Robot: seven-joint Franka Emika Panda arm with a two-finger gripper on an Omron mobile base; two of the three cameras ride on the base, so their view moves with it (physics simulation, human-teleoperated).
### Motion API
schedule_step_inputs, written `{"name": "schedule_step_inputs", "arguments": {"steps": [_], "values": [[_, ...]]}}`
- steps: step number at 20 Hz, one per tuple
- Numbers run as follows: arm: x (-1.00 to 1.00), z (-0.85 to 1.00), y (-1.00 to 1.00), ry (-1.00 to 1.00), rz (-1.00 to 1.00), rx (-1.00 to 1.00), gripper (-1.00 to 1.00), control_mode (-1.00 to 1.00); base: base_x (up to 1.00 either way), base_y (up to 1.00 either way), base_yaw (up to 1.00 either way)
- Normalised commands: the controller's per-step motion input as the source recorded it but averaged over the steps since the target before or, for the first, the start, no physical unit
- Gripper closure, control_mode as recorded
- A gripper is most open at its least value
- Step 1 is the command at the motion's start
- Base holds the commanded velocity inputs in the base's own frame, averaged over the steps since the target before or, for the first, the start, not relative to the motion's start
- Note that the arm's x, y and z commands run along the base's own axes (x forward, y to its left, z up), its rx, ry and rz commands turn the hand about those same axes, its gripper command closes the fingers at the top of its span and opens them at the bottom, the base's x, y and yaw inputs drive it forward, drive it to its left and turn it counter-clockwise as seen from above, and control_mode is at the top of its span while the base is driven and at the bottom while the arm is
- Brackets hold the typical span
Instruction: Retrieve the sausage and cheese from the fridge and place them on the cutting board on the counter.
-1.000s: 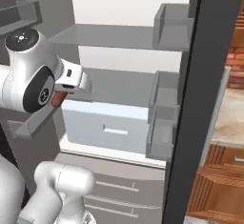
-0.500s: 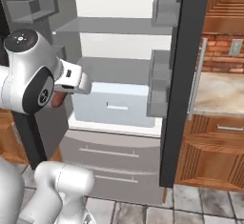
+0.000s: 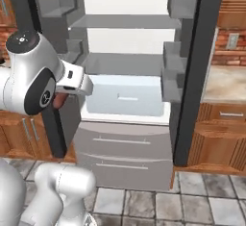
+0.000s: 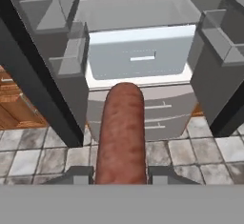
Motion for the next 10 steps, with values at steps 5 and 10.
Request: {"name": "schedule_step_inputs", "arguments": {"steps": [5, 10], "values": [[0.0, 0.0, 0.0, 0.0, 0.0, 0.0, 1.0, 1.0, -0.27, 0.93, -0.13], [0.0, 0.0, 0.0, 0.0, 0.0, 0.0, 1.0, 1.0, -0.09, 1.0, -0.11]]}}
